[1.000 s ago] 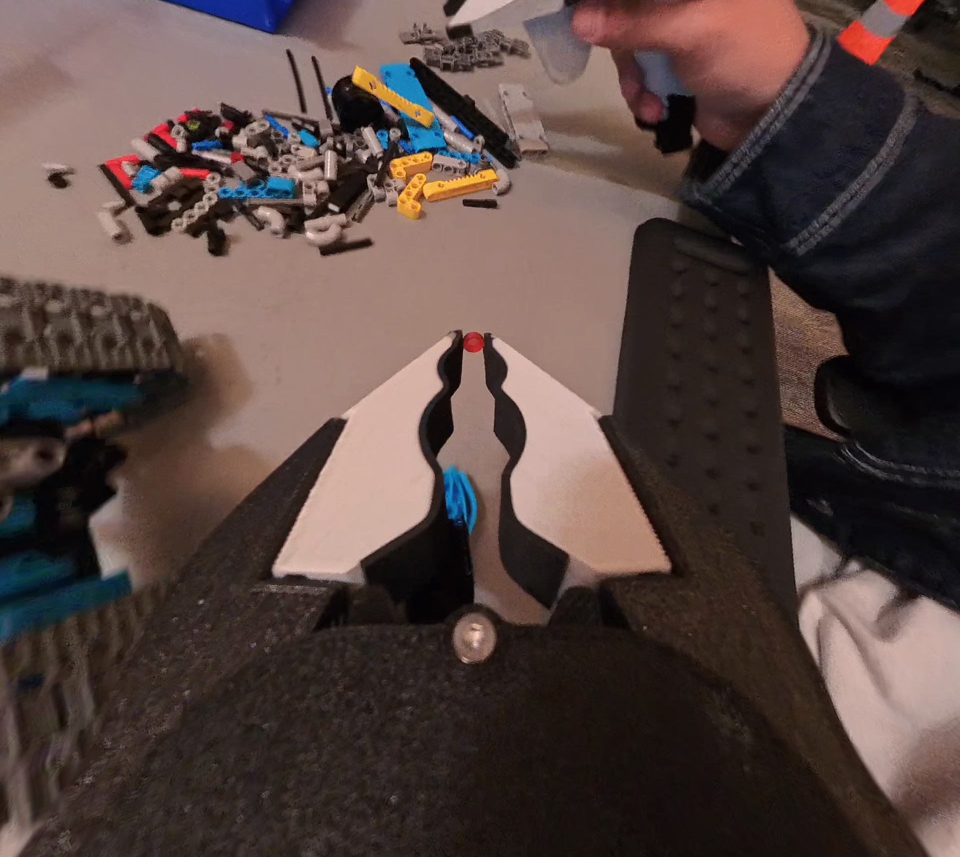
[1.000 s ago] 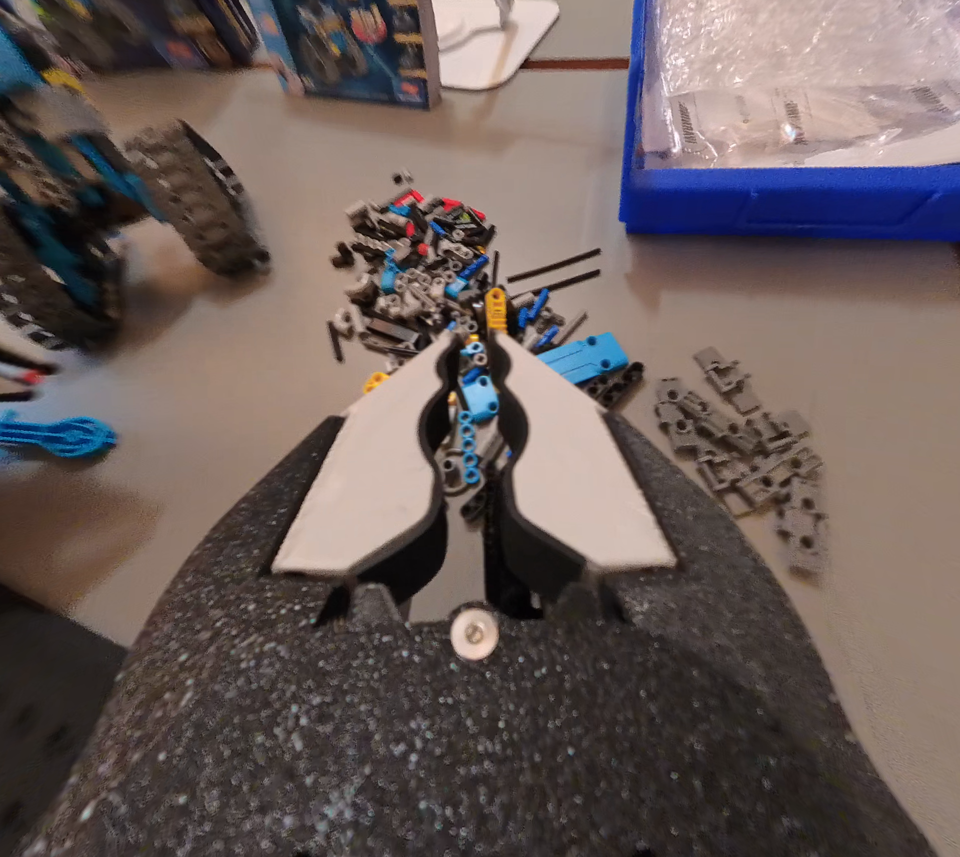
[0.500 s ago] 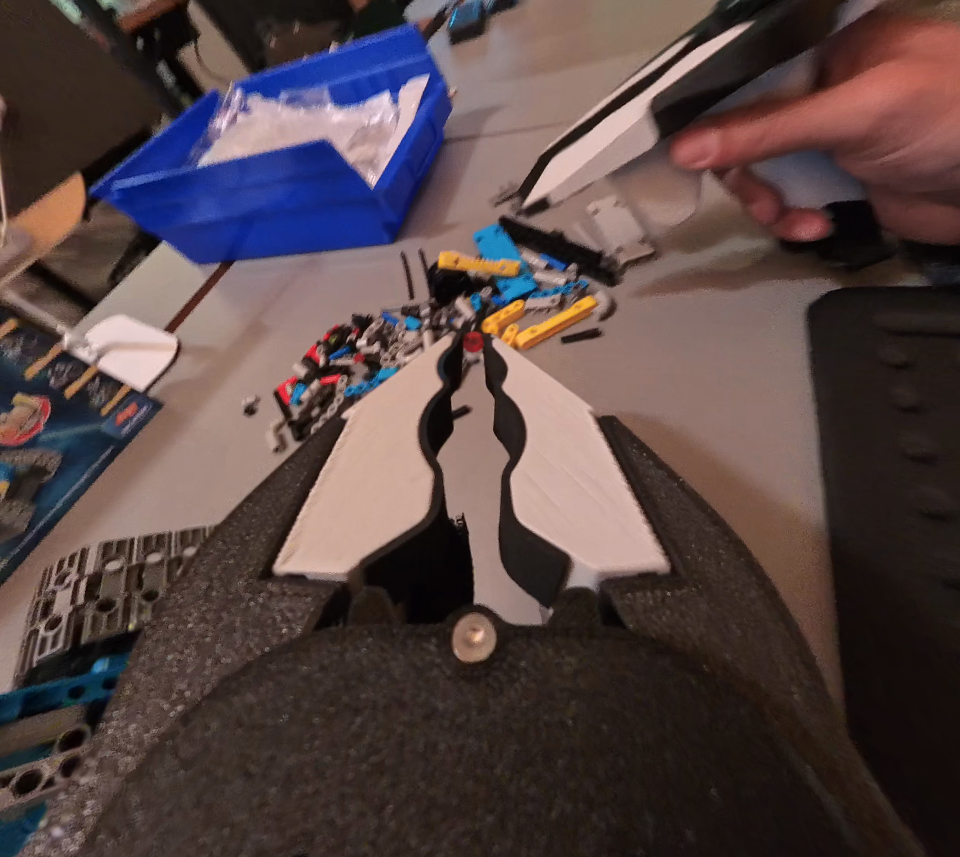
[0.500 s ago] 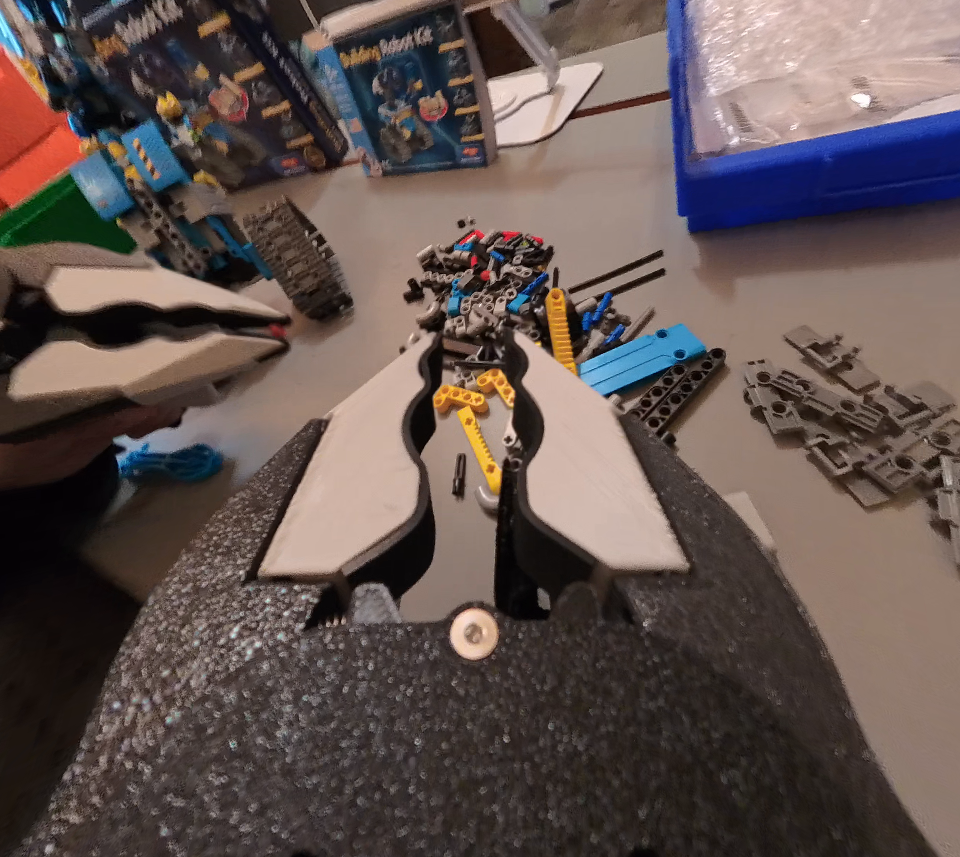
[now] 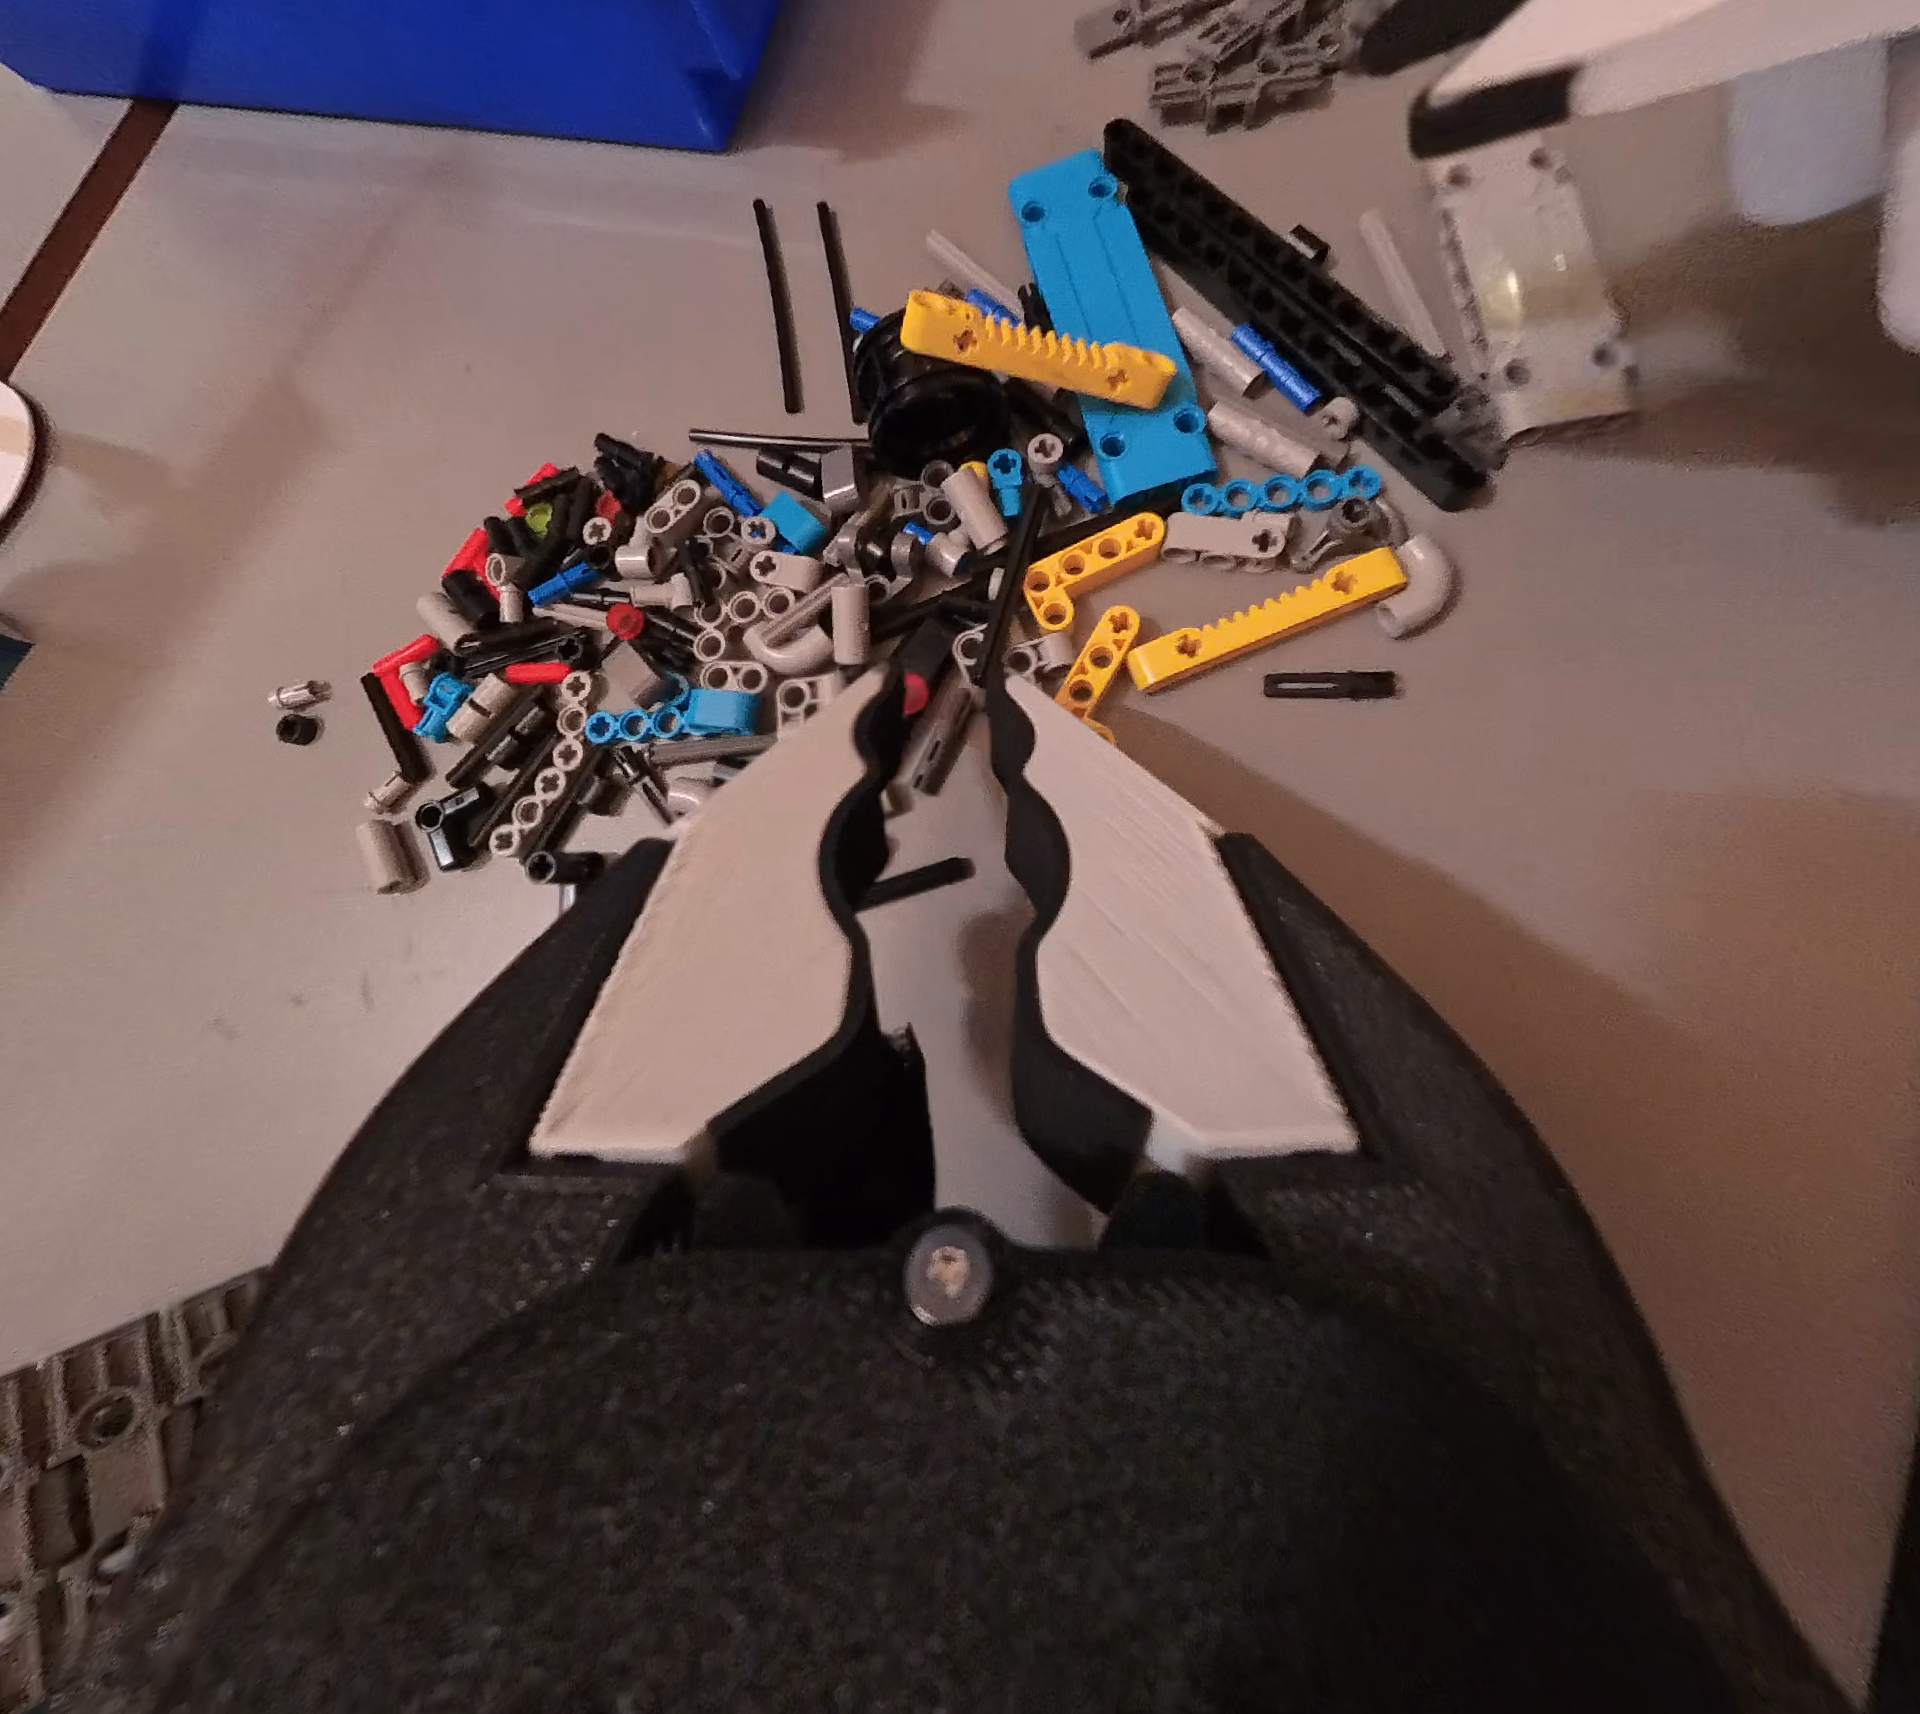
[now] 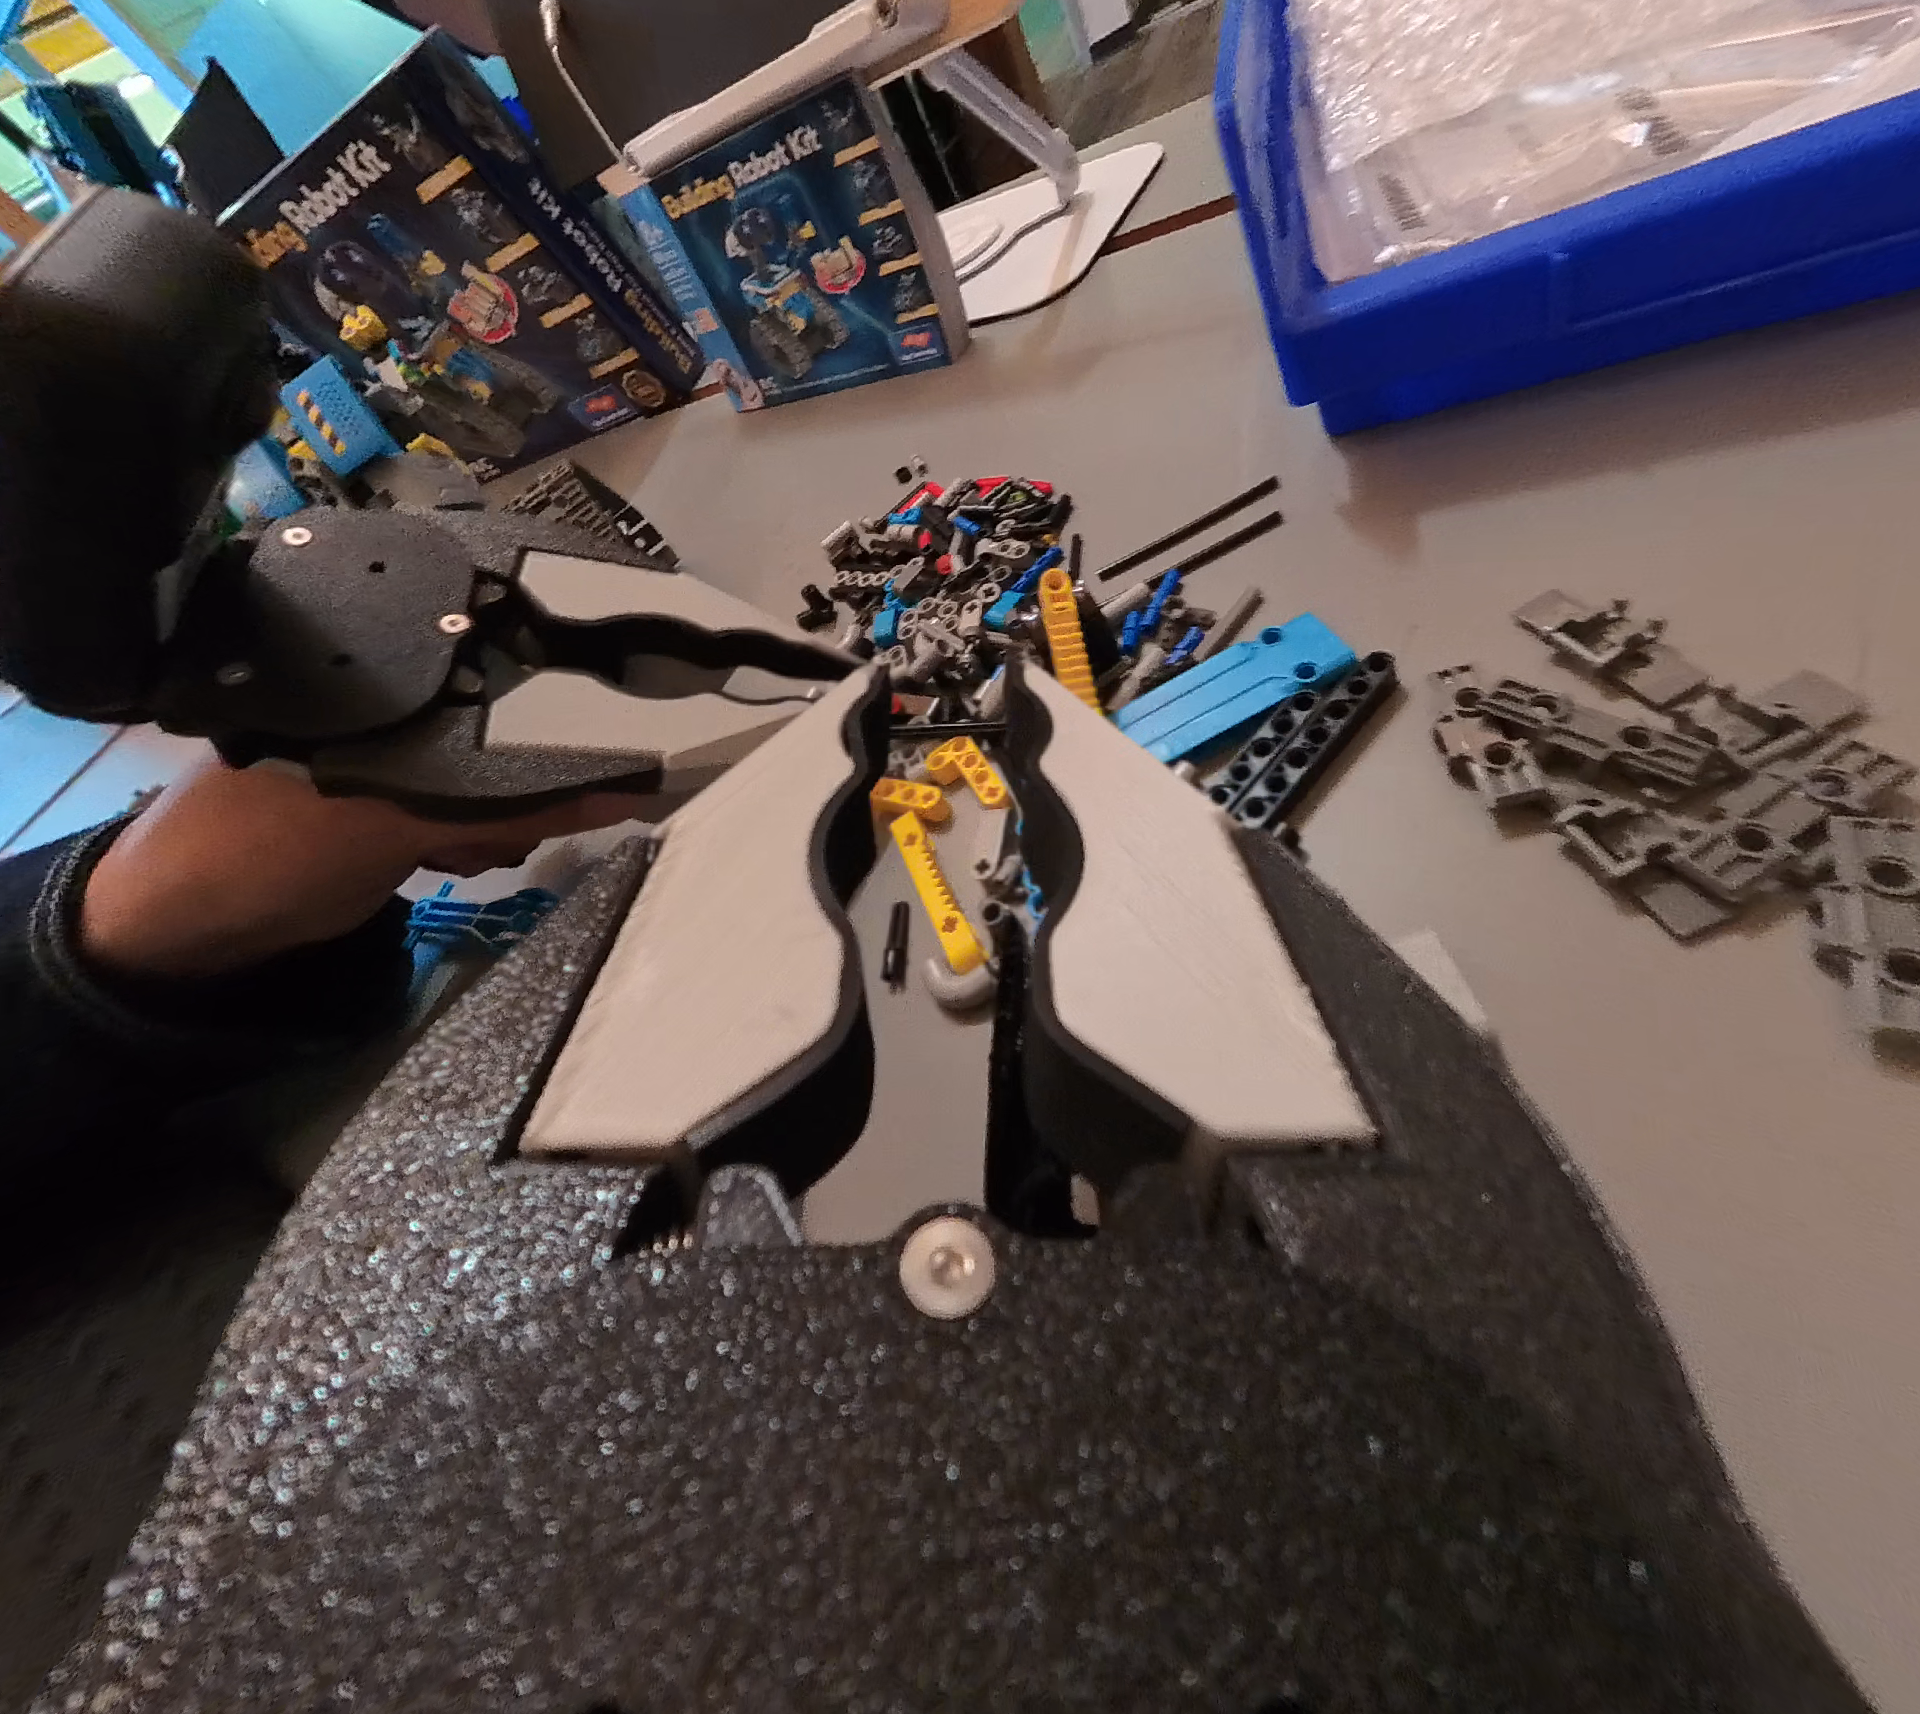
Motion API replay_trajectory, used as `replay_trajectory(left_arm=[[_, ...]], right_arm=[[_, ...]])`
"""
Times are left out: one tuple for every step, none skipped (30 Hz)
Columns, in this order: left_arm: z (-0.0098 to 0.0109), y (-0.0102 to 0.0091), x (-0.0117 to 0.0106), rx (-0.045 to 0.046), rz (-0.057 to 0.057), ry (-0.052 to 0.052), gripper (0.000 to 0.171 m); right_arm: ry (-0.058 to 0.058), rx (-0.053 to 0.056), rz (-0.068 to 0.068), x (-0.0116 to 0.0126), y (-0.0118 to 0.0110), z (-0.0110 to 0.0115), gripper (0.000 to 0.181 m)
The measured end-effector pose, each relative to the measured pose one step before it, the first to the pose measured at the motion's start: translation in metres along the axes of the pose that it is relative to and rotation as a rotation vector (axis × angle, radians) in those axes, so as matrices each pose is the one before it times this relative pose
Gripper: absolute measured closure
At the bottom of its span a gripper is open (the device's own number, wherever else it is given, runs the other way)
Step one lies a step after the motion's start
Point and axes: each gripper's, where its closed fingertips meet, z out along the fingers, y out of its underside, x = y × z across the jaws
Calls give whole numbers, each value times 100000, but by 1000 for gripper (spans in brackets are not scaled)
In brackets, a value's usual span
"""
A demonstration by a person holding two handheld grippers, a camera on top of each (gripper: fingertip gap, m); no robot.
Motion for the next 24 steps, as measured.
replay_trajectory(left_arm=[[50,36,-146,-170,-387,-737,153],[-45,-4,-51,343,-713,-112,150],[-171,-10,-31,423,-976,100,145],[-309,-46,-122,765,-1333,-285,140],[-547,-167,-131,1747,-1651,28,133],[-802,-272,-89,2750,-1686,686,129],[-1031,-285,-168,3001,-1713,421,129],[-1257,-335,-137,3656,-1668,903,129],[-1525,-417,6,4656,-1444,1784,129],[-1803,-380,-9,5032,-1174,1498,129],[-2100,-363,-150,5652,-791,510,133],[-2347,-387,-309,6467,-143,-325,145],[-2452,-286,-512,5951,351,-1316,157],[-2427,-118,-831,4700,240,-2642,170],[-2311,47,-1121,3402,-143,-3492,171],[-2194,1,-1344,3451,-82,-3789,171],[-2045,-242,-1590,4876,181,-4378,171],[-1713,-276,-1780,4440,-130,-4499,171],[-1232,-80,-1804,2008,-1207,-3684,171],[-763,76,-1685,156,-2086,-2640,171],[-420,64,-1579,-116,-2415,-2073,171],[-172,-20,-1473,277,-2748,-1969,171],[65,19,-1345,-41,-3138,-1840,171],[265,190,-1147,-1270,-3885,-1507,171]], right_arm=[[-315,-565,-1004,-372,80,161,161],[-437,-314,-1077,-400,-11,147,161],[-767,-385,-961,-466,-46,146,162],[-567,-297,-1069,-448,-124,119,162],[-69,84,-1172,-429,-222,68,162],[-294,301,-1200,-510,-286,31,162],[-464,120,-1329,-599,-300,12,162],[-299,-78,-1673,-621,-282,-3,161],[-111,-111,-2219,-657,-290,-13,161],[-211,-289,-2610,-711,-285,5,162],[-569,-605,-2872,-804,-261,61,162],[-834,-825,-2999,-868,-258,103,162],[-715,-667,-2754,-861,-292,175,163],[-712,-185,-2122,-857,-395,285,163],[-1315,286,-1427,-923,-571,443,164],[-2450,441,-1104,-1071,-715,696,164],[-3444,52,-1297,-1199,-772,985,165],[-3575,-684,-1629,-1152,-769,1310,165],[-3685,-1676,-2057,-1097,-717,1611,165],[-4606,-2524,-3154,-1127,-613,1893,165],[-5434,-2203,-4682,-1055,-609,2127,165],[-5893,-1665,-5325,-877,-561,2242,164],[-5343,-569,-4308,-615,-603,2187,162],[-4015,1175,-3703,-350,-579,1965,162]])
